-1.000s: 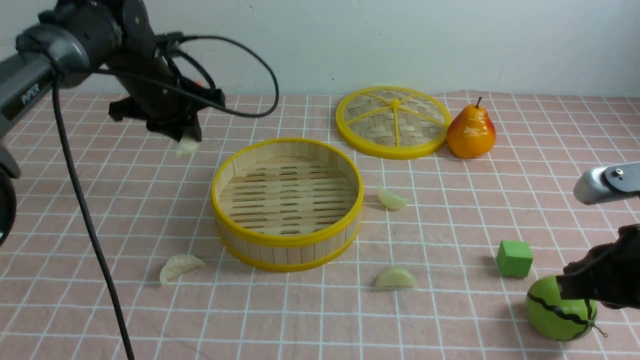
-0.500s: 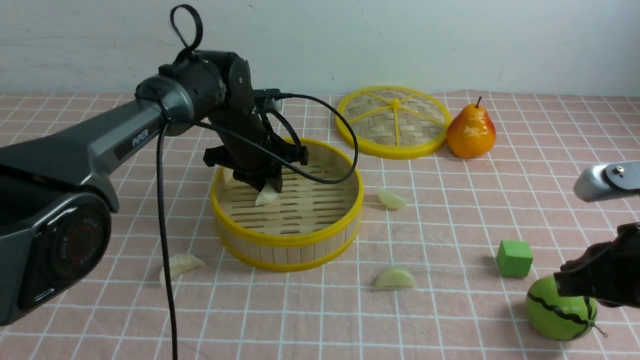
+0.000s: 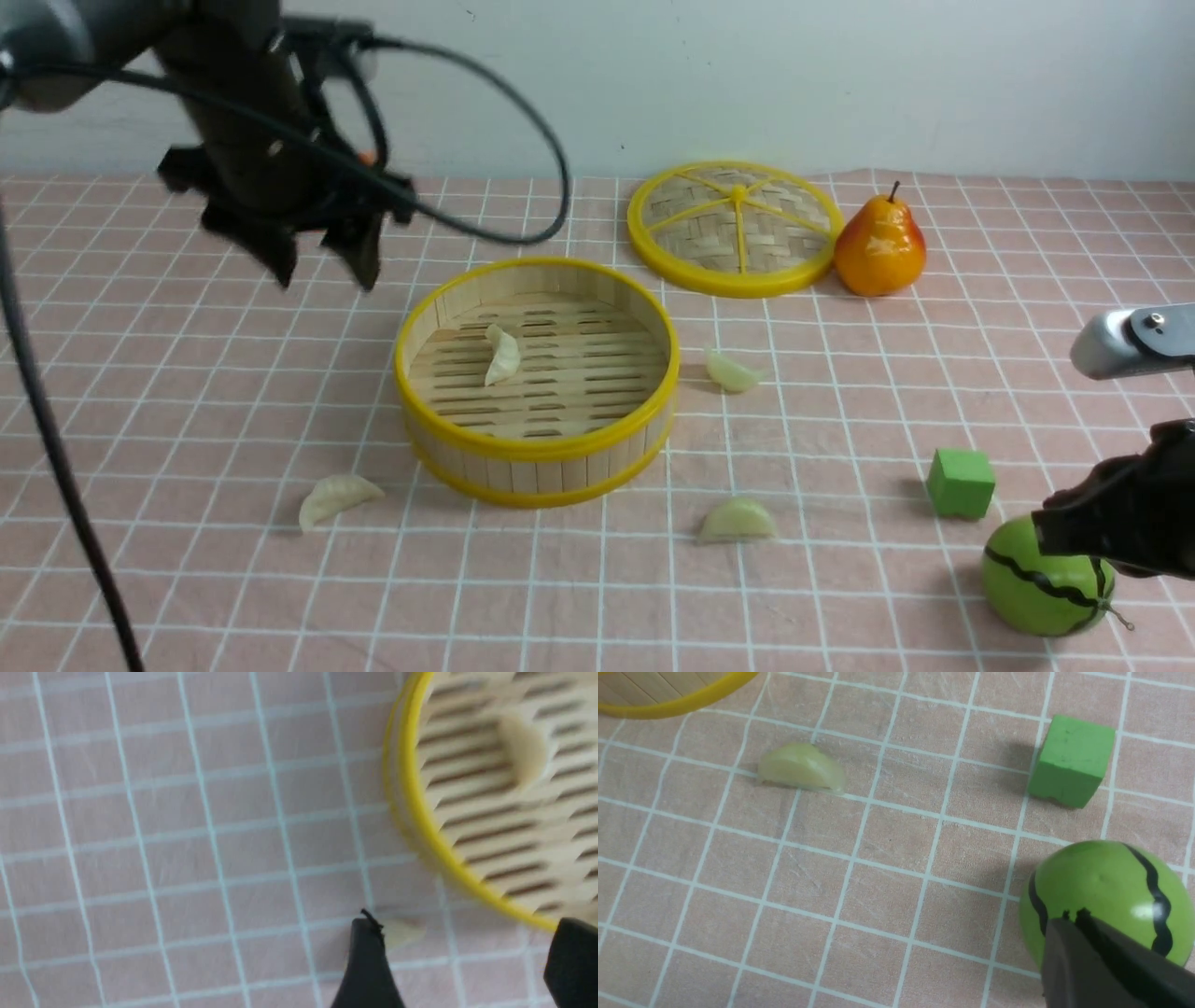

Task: Put the dumplings into the steamer on the table with the pink tablecloth.
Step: 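Reach for and grasp a dumpling on the table with the left gripper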

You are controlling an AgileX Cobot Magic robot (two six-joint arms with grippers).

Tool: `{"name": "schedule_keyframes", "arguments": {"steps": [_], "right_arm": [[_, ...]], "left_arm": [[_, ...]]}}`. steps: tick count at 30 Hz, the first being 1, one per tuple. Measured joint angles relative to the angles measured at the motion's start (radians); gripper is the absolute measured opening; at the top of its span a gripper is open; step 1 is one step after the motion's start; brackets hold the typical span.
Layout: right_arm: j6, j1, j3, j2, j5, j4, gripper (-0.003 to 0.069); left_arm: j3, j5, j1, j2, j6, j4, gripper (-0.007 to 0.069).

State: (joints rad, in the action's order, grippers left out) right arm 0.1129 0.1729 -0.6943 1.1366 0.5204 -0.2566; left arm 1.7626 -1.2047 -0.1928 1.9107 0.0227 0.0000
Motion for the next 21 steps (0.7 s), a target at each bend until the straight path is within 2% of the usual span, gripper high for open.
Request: {"name": "schedule_keyframes", "arguments": {"steps": [3,6,8,12,13,16,18,21], "right_arm": [[0.0,0.0,0.0,0.0,0.0,-0.021,0.0014],[0.0,0.0,0.0,0.0,-0.001,-0.033,0.0014],[0.0,0.0,0.0,0.0,-0.002,-0.034,0.0014],[0.0,0.0,0.0,0.0,-0.002,-0.044,0.0014],[0.0,0.0,0.0,0.0,-0.004,-0.052,0.0014],[0.0,0.0,0.0,0.0,-0.01,-0.059,0.0014],[0.0,0.0,0.0,0.0,-0.011,-0.06,0.0014],[0.001,0.0,0.0,0.0,-0.013,-0.063,0.0019]], "left_arm": [[-0.196,0.112,0.021,0.014,0.158,-0.021,0.0477],[-0.3,0.225,0.02,0.052,0.322,-0.039,0.0478],[-0.327,0.261,0.019,0.083,0.37,-0.046,0.047],[-0.332,0.289,0.019,0.132,0.351,-0.044,0.0397],[-0.329,0.29,0.019,0.134,0.313,-0.044,0.0325],[-0.32,0.257,0.02,0.133,0.222,-0.041,0.0181],[-0.317,0.214,0.02,0.128,0.189,-0.045,0.0188],[-0.302,0.055,0.018,0.06,0.132,-0.066,0.0199]]}}
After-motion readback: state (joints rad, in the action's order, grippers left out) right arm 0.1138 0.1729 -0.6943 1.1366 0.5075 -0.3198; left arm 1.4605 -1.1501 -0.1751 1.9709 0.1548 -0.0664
